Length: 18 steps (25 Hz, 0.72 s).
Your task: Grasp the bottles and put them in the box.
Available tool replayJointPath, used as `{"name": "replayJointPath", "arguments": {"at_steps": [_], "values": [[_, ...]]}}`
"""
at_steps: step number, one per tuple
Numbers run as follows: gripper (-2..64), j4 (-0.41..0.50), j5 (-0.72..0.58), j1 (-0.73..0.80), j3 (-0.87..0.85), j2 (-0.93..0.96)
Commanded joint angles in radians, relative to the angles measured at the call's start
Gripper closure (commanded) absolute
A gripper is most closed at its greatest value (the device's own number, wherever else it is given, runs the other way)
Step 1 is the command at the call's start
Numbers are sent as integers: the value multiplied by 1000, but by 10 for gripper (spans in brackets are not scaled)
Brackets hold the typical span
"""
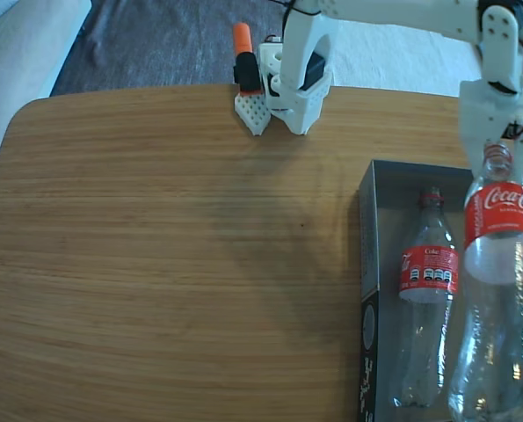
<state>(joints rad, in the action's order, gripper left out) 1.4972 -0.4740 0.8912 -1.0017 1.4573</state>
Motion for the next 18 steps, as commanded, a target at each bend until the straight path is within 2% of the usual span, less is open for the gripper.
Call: {"name": "replayJointPath", "arguments": {"at_steps": [1, 8, 18], "values": [[606, -9, -3, 2, 117, -34], [606, -38, -5, 41, 247, -183], [606, -64, -6, 87, 265, -327]]}}
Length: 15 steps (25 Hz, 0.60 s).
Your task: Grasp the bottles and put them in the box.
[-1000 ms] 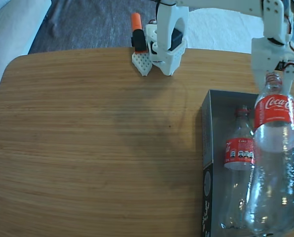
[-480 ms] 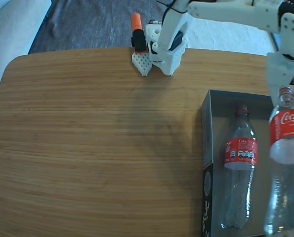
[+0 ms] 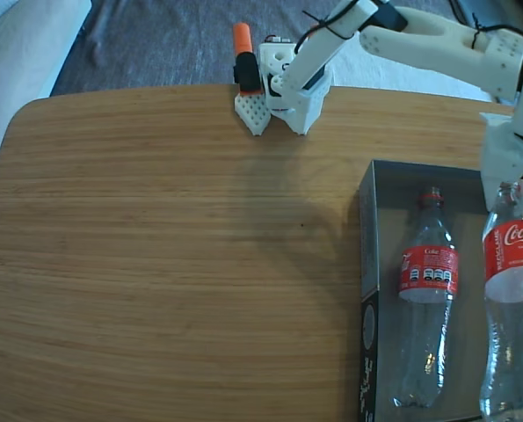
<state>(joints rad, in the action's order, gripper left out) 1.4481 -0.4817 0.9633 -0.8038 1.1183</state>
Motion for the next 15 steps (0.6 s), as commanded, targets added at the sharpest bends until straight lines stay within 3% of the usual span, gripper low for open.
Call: {"name": "replayJointPath", "arguments": {"at_steps": [1, 15], "values": [[606, -26, 0, 23, 67, 2], [606, -25, 0, 61, 54, -83]]}}
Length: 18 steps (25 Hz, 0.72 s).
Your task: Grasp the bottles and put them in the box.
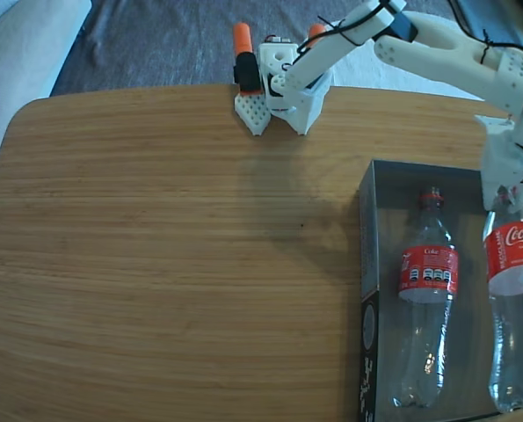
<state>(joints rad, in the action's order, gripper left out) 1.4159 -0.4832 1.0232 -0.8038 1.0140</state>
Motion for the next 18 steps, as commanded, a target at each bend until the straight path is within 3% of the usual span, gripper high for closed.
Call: {"name": "replayJointPath", "arguments": {"at_steps": [1, 18], "values": [[606, 9, 2, 2, 52, 15], [606, -3, 2, 52, 37, -52]]}}
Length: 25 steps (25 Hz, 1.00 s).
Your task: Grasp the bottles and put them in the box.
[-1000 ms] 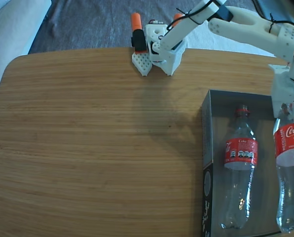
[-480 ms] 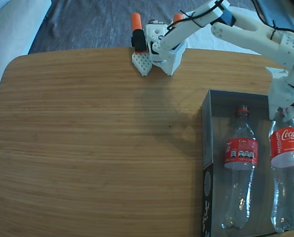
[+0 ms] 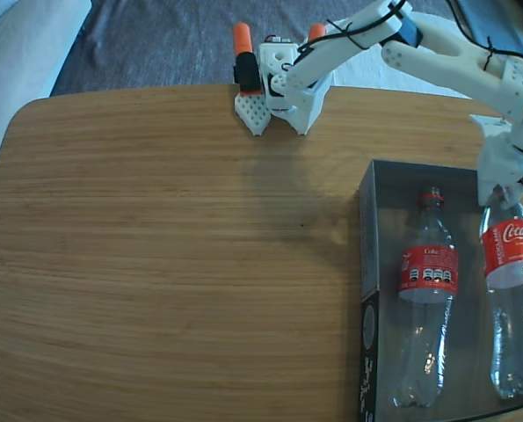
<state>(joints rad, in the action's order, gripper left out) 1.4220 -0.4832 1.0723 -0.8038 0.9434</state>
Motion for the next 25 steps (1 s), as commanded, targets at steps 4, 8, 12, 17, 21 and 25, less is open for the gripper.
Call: {"name": "replayJointPath", "arguments": {"at_steps": [4, 8, 12, 17, 21, 25], "values": [[606, -9, 2, 17, 38, 8], [606, -11, 2, 18, 38, 8], [606, -11, 2, 18, 38, 8], [598, -35, 3, 17, 37, 8], [597, -54, 3, 12, 37, 6], [527, -54, 9, 8, 14, -3]]}}
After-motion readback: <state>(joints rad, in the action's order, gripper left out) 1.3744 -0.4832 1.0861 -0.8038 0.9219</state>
